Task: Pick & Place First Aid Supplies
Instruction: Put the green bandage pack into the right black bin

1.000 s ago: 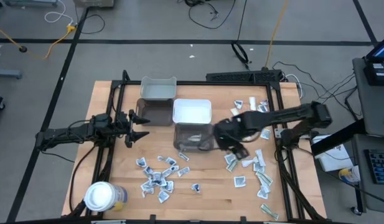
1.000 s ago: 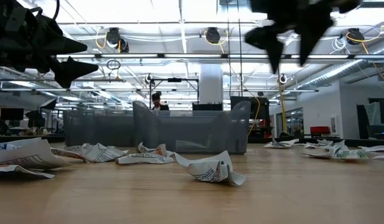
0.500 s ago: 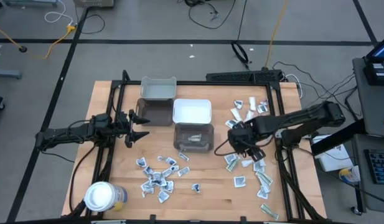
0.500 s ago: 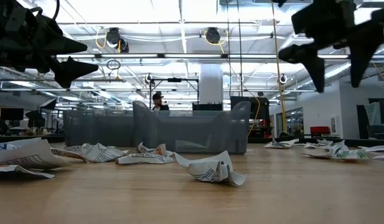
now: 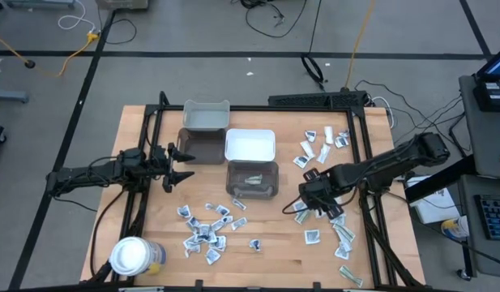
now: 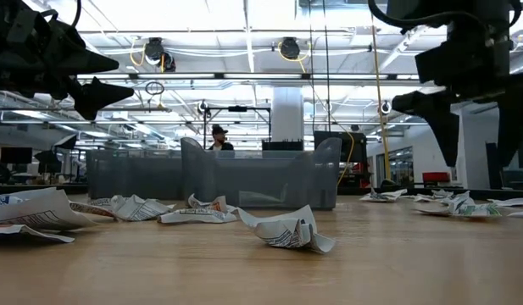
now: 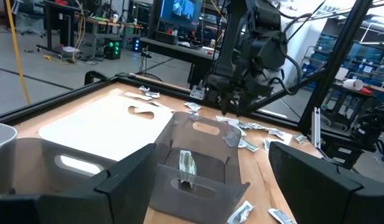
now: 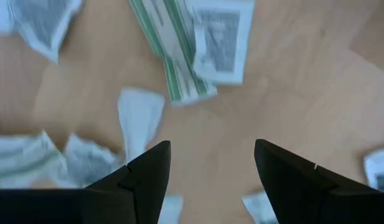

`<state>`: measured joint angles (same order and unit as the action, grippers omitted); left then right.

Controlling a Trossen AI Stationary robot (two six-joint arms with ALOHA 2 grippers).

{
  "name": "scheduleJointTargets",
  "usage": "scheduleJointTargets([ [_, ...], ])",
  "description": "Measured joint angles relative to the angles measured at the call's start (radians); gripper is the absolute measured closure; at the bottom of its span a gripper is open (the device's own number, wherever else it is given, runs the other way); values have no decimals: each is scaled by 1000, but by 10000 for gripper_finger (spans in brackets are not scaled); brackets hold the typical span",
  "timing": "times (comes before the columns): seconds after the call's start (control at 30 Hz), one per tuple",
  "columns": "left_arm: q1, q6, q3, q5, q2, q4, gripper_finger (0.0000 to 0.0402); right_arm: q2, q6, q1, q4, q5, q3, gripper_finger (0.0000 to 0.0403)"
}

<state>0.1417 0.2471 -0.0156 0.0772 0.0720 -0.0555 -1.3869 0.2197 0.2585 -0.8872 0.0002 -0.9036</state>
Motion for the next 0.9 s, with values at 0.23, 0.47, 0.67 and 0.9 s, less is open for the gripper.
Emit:
scheduleJointTargets([
  [0.23,0,0,0,0,0,0,91,-54,-48,23,77,-3,31,175],
  [0.47,0,0,0,0,0,0,91,-121,-77,49,125,-4,34,177],
  [0.67,0,0,0,0,0,0,91,-153,-107,71,170,-3,35,184],
  [0.9,0,0,0,0,0,0,91,-164,-119,71,215,-4,35,210],
])
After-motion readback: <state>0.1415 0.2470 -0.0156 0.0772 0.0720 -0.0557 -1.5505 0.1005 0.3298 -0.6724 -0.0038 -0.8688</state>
